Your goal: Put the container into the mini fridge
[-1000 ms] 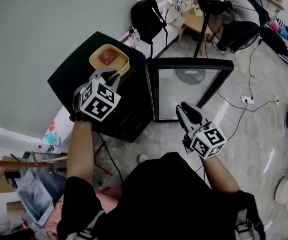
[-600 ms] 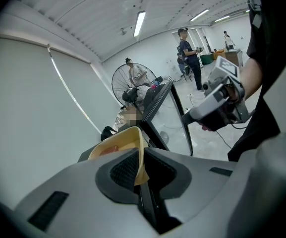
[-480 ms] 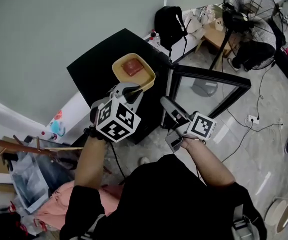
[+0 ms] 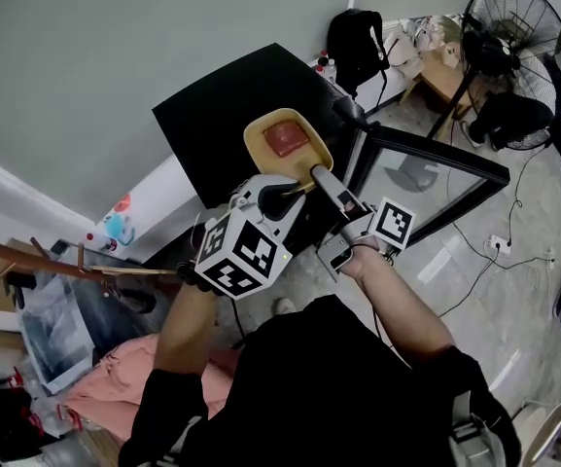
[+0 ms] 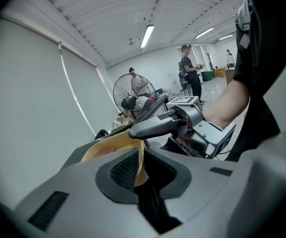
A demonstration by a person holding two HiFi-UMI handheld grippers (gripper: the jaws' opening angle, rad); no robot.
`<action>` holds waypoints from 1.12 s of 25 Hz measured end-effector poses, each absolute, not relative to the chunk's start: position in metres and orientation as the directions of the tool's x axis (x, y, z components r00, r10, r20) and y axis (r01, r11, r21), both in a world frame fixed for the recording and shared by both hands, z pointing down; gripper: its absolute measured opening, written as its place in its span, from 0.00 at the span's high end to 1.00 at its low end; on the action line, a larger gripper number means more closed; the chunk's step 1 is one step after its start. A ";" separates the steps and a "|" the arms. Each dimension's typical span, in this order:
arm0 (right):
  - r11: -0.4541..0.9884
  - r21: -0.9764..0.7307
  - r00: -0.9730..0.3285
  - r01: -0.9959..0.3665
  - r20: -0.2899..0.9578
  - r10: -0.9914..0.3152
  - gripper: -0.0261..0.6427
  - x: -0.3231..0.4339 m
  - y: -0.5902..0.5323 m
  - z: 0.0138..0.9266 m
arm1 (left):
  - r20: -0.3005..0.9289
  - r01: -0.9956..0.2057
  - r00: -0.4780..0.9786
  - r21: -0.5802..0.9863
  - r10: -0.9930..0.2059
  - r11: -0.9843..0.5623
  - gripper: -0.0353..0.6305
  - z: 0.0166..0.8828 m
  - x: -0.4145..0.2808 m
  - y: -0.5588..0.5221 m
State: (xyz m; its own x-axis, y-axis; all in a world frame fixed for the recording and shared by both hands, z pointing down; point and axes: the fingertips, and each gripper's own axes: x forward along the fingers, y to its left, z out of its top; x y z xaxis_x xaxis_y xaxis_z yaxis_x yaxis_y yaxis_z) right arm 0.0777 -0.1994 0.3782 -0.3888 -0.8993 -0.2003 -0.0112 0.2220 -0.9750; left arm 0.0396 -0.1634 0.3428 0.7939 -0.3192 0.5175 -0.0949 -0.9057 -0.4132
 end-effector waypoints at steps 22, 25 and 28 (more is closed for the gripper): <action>0.299 -0.951 -0.436 0.083 -0.305 -0.847 0.62 0.074 -0.190 0.367 | 0.379 -0.241 0.848 -0.346 -0.370 -0.907 0.86 0.329 0.027 -0.139; 0.310 -0.947 -0.438 0.086 -0.316 -0.842 0.62 0.081 -0.183 0.366 | 0.341 -0.286 0.859 -0.298 -0.382 -0.911 0.86 0.322 0.019 -0.133; 0.328 -0.940 -0.438 0.097 -0.336 -0.834 0.62 0.089 -0.173 0.364 | 0.315 -0.328 0.860 -0.263 -0.402 -0.907 0.86 0.320 0.009 -0.129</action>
